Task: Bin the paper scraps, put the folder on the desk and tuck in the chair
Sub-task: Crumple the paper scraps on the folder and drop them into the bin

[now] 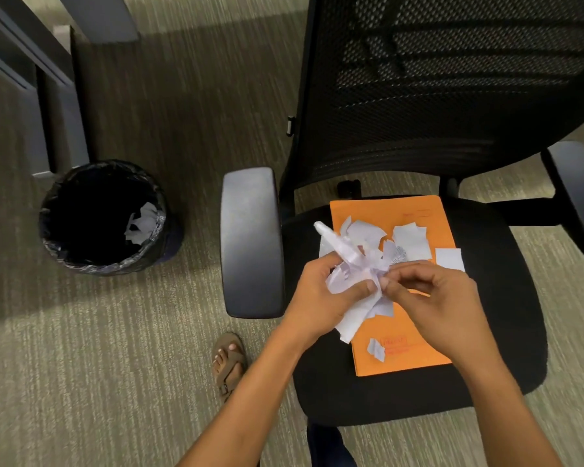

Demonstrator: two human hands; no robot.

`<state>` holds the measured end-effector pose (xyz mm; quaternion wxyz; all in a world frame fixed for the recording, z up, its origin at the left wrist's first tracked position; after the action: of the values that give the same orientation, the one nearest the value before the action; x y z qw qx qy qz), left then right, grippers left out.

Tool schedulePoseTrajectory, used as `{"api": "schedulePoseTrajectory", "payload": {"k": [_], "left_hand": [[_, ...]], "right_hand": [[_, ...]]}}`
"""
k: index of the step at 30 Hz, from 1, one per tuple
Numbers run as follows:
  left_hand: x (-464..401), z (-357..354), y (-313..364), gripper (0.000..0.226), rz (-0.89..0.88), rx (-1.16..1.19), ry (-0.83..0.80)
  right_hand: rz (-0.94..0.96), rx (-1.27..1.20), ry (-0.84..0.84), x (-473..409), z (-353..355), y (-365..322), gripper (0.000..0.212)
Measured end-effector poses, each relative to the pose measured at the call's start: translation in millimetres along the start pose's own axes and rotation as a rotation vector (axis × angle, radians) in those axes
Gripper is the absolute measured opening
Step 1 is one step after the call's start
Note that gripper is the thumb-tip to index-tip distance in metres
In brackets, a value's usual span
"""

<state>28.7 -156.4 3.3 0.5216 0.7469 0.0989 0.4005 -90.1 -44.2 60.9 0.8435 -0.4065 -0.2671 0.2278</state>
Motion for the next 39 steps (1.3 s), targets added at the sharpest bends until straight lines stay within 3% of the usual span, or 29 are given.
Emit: {"api": "schedulePoseTrajectory", "payload": {"k": [7, 11, 16, 20, 24, 32, 36, 39], "left_hand": [[6.9, 39.2, 36.6, 0.024, -0.066, 0.049, 0.081], [8.6, 77.8, 54.7, 0.03, -0.088, 0.163, 0.216], [18.4, 171.6, 69.6, 0.02, -0.128, 0.283, 0.457], [26.0, 277.3, 57.7, 0.022, -0.128, 0.328, 0.687], [17.8, 366.1, 35.8, 0.022, -0.069, 0.339, 0.866], [-40.0, 444.5, 3.4, 0.021, 0.157, 0.531, 0.937], [-53.3, 458.6, -1.3, 0.033, 0.212, 0.602, 0.946], [-57.5, 455.1, -3.3, 0.03, 0.264, 0.667, 0.893]], "right_hand": [[0.338, 0.342, -0.123, -2.4, -25.2, -65.3, 0.029], [0.422, 0.293, -0.16, -1.5, -45.8, -99.1, 0.038], [0.382, 0.09, -0.015, -6.6, -54.1, -123.5, 0.033], [0.319, 0.0, -0.007, -8.6, -73.1, -125.7, 0.026], [0.254, -0.149, -0.03, -11.1, -96.7, -138.9, 0.038], [0.228, -0.321, -0.106, -29.2, -146.3, -165.0, 0.059], [0.216, -0.366, -0.127, -40.5, -163.0, -171.0, 0.046], [0.188, -0.407, -0.15, -48.0, -179.3, -169.7, 0.048]]}}
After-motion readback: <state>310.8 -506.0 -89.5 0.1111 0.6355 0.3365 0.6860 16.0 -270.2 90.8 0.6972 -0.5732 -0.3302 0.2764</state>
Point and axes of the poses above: each hand's wrist, its own x-axis away from the middle knuckle, its own z-axis out of the back of the hand, y = z × x, the point moved 5 cm from there along -x, towards the middle knuckle, and after that the axes turned 6 degrees about y, right-handed, at the moved point
